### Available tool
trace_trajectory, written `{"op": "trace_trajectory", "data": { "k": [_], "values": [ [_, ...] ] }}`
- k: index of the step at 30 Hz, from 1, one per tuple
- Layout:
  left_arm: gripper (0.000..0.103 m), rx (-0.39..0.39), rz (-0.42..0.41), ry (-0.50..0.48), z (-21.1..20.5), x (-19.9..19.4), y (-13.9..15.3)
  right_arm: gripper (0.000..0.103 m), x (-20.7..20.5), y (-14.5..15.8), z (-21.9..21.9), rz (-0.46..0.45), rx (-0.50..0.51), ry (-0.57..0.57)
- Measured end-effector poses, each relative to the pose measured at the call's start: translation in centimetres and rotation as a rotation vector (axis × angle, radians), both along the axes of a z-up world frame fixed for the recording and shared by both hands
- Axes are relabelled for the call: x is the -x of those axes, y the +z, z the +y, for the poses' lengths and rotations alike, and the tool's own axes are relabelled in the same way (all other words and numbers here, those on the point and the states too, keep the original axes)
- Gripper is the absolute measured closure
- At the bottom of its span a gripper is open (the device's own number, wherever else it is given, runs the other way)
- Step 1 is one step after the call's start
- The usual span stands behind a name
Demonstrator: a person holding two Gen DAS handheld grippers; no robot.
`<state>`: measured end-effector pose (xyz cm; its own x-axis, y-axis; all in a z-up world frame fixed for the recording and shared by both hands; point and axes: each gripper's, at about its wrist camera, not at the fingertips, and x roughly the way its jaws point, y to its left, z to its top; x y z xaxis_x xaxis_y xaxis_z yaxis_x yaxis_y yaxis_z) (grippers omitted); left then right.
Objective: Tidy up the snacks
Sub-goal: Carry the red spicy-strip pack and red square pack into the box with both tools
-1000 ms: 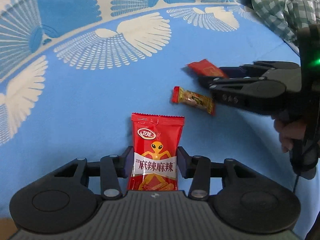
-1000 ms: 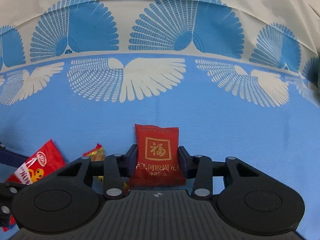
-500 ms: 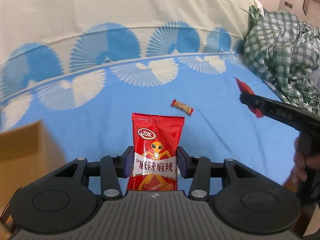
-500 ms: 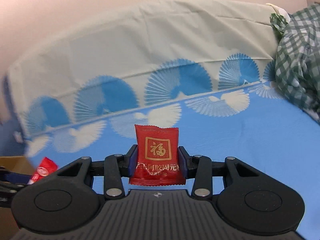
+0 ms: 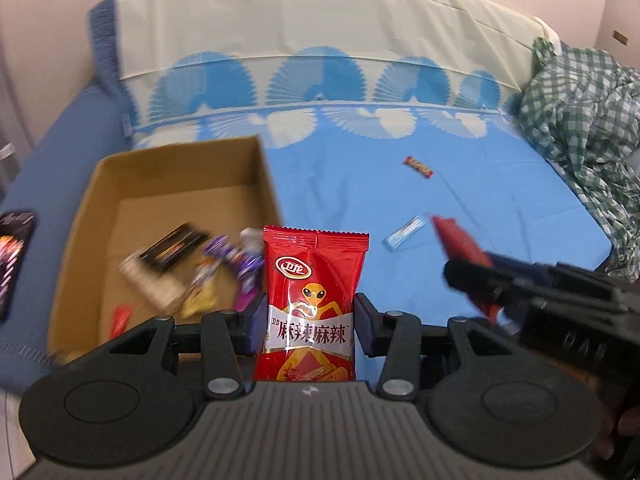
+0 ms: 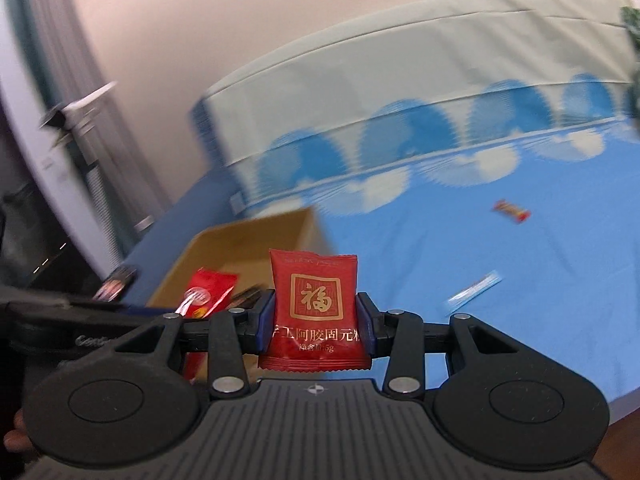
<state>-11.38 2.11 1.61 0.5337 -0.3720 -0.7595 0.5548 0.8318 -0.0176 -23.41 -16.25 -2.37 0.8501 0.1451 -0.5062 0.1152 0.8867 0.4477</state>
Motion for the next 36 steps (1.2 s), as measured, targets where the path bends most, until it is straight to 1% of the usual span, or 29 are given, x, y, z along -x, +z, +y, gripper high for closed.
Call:
{"op": "trace_trajectory", "data": {
  "k": [3,5,7,10,15,21,27,36],
  "values": [
    [0.053,0.004,-0.034,0.041,3.2,2.4,0.5,0.060,1.0,0.7,3.0,0.005,0.009,0.060],
    [0.053,0.008,-0.069,0.062,5.0,4.0,0.9,0.060,1.7,1.4,4.7,0.001,0.038,0.087],
    [0.053,0.016,-0.097,0.073,6.4,5.3,1.3,0.060,2.3,2.1,5.8,-0.011,0.060,0.099],
    [0.053,0.049,-0.112,0.086,7.9,6.5,1.8,0.060,2.8,3.1,6.6,-0.030,0.095,0.103],
    [0.053,0.087,-0.114,0.094,9.0,7.3,2.2,0.060,3.9,4.1,7.9,-0.047,0.139,0.106],
    [0.053,0.117,-0.123,0.102,9.9,7.6,2.6,0.060,4.1,4.5,8.5,-0.051,0.165,0.103],
    [0.053,0.126,-0.119,0.112,10.4,7.3,2.5,0.060,4.1,4.7,8.9,-0.055,0.185,0.113],
    [0.053,0.120,-0.105,0.114,10.4,6.7,2.1,0.060,3.7,4.5,8.8,-0.043,0.188,0.112]
  ]
}}
